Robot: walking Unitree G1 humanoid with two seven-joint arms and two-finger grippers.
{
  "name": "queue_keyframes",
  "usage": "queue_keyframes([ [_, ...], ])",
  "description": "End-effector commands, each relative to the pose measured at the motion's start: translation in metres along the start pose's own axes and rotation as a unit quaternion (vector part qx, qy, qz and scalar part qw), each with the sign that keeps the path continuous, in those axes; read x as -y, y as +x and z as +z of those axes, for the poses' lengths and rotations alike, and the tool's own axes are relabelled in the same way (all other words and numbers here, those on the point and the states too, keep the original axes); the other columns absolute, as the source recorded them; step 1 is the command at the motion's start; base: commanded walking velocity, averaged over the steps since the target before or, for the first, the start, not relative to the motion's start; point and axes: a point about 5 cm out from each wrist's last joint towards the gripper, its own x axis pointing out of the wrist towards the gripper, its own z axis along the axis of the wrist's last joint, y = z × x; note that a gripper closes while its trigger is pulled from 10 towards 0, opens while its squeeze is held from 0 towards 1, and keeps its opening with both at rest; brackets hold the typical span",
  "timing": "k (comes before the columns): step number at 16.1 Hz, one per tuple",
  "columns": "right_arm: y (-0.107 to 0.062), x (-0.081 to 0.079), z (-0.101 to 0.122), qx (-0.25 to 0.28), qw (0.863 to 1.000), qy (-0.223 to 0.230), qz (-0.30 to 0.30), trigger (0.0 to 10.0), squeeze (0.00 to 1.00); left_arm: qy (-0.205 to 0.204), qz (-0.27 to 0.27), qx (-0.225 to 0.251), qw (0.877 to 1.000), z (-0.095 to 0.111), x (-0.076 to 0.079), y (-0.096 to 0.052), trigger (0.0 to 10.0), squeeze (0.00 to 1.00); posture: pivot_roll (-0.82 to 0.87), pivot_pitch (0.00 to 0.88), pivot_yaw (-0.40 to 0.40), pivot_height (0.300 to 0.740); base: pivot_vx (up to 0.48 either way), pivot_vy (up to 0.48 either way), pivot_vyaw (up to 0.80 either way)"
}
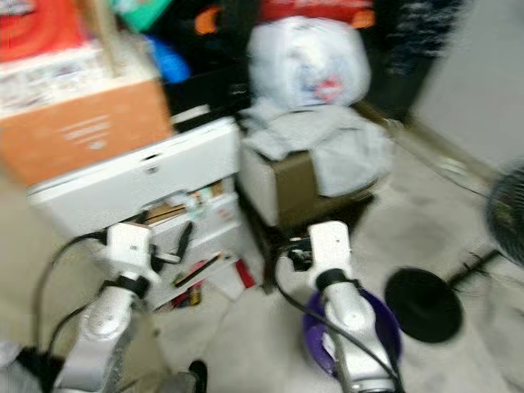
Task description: Clean up the room
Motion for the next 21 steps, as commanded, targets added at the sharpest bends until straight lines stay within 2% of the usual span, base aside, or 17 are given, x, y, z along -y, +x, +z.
queue_keyframes([
  [1, 0.001, -0.002, 0.001, 0.001, 1.0, 0.007, 0.003, 10.0, 0.0, 0.004, 0.006, -0.006, 1.0, -0.001, -0.005, -0.001, 10.0, 0.0, -0.05, 0.142, -0.054, 0.74, 0.0, 0.0, 0.8],
  [4, 0.0, -0.001, 0.002, 0.002, 1.0, 0.011, -0.001, 10.0, 0.0, 0.005, -0.002, -0.001, 1.0, 0.001, -0.003, -0.001, 10.0, 0.0, -0.05, 0.147, -0.055, 0.74, 0.0, 0.0, 0.18],
  [6, 0.0, 0.0, 0.006, 0.004, 0.999, 0.031, -0.01, 10.0, 0.0, 0.005, 0.0, 0.029, 1.0, 0.018, 0.001, 0.0, 10.0, 0.0, -0.05, 0.148, -0.054, 0.74, 0.0, 0.0, 0.0],
  [7, 0.0, -0.001, 0.009, 0.009, 1.0, 0.025, -0.005, 10.0, 0.0, 0.004, 0.0, 0.033, 0.999, 0.021, 0.003, 0.0, 10.0, 0.0, -0.05, 0.148, -0.054, 0.74, 0.0, 0.0, 0.0],
  [10, 0.001, -0.004, 0.01, 0.01, 1.0, 0.026, -0.001, 10.0, 0.0, 0.006, -0.002, 0.029, 1.0, 0.017, 0.007, -0.002, 10.0, 0.0, -0.05, 0.15, -0.057, 0.74, 0.0, 0.0, 0.0],
  [14, 0.002, -0.004, 0.009, 0.008, 1.0, 0.027, 0.0, 10.0, 0.0, 0.006, 0.006, 0.017, 1.0, 0.013, 0.002, -0.003, 10.0, 0.0, -0.05, 0.151, -0.055, 0.74, 0.0, 0.0, 0.73],
  [21, 0.003, -0.004, 0.009, 0.005, 1.0, 0.027, 0.0, 10.0, 0.0, 0.01, 0.003, 0.012, 1.0, 0.011, 0.003, -0.003, 10.0, 0.0, -0.05, 0.152, -0.056, 0.74, 0.0, 0.0, 0.0],
])
